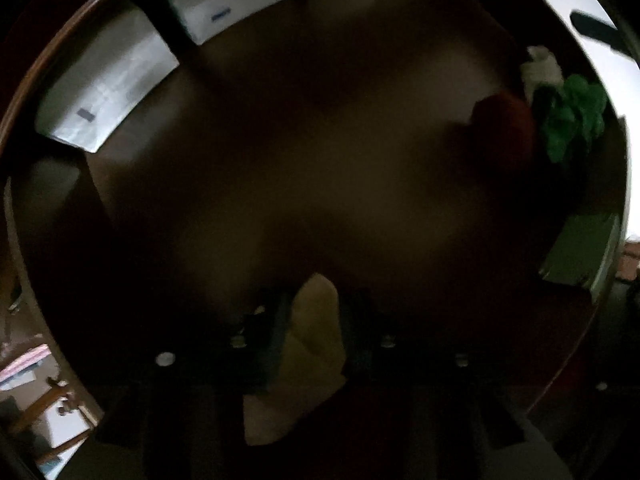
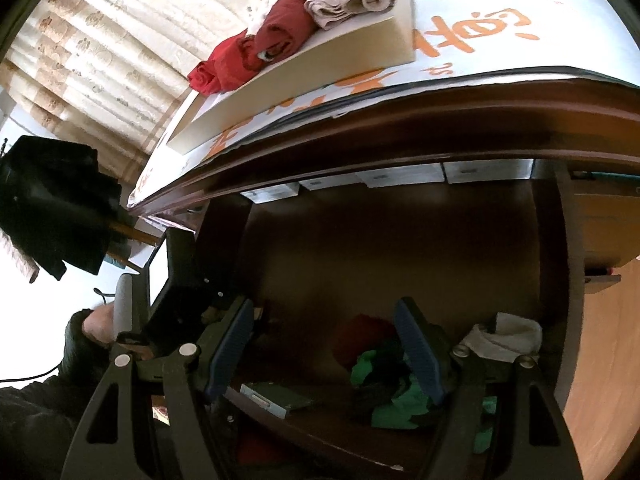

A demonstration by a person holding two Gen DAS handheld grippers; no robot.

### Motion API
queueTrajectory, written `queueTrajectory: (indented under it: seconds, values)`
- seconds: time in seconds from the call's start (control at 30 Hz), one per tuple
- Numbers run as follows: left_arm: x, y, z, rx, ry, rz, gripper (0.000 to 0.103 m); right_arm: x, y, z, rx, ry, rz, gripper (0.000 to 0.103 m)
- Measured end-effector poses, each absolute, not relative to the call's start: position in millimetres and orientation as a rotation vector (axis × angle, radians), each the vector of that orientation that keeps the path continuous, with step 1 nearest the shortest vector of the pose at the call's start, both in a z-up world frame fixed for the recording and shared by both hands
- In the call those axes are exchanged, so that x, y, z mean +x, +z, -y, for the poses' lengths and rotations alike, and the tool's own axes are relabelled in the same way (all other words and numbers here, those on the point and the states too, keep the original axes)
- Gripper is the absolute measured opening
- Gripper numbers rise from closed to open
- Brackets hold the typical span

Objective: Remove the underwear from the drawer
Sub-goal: 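Grasp the beige sock with the left tool while the right tool grasps the red cloth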

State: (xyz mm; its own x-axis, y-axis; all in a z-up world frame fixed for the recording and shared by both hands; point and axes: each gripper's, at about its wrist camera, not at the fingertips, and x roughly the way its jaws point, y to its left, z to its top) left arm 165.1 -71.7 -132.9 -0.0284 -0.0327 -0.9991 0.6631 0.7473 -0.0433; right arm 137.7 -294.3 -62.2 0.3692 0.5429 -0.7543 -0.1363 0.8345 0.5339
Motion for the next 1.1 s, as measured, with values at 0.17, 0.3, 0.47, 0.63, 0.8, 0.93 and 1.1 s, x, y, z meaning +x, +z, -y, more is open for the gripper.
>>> queueTrajectory:
  seconds: [0.17, 0.3, 0.47, 0.63, 0.8, 0.93, 1.1]
  values:
    - [165.6, -127.6, 84.7, 0.432, -0.676, -1.482, 0.014, 138.8, -62.3, 308.7, 0.43, 0.407, -1.11, 0.075]
    - [174.0, -111.2, 90.8, 0.365, -0.711, -1.424, 0.014, 138.4, -66.0, 312.7, 0.43, 0.388, -1.129, 0.075]
    - [180.5, -89.2, 76.9, 0.359, -0.669, -1.37, 0.018, 137.0, -67.0, 305.6, 0.387, 0.417, -1.144, 0.075]
    - [175.4, -80.3, 67.7, 0.362, -0.647, -1.359, 0.038, 139.0, -67.7, 292.7, 0.313, 0.464, -1.158, 0.075]
    - [165.9, -93.5, 55.9, 0.442, -0.701, -1.376, 0.048, 145.1, -76.3, 271.7, 0.2, 0.53, -1.215, 0.075]
    - [147.1, -99.6, 50.2, 0.497, -0.696, -1.426, 0.048, 153.4, -89.7, 248.9, 0.077, 0.596, -1.304, 0.075]
    - [145.1, -104.5, 42.8, 0.532, -0.682, -1.453, 0.048, 162.6, -114.0, 225.1, -0.055, 0.623, -1.412, 0.074]
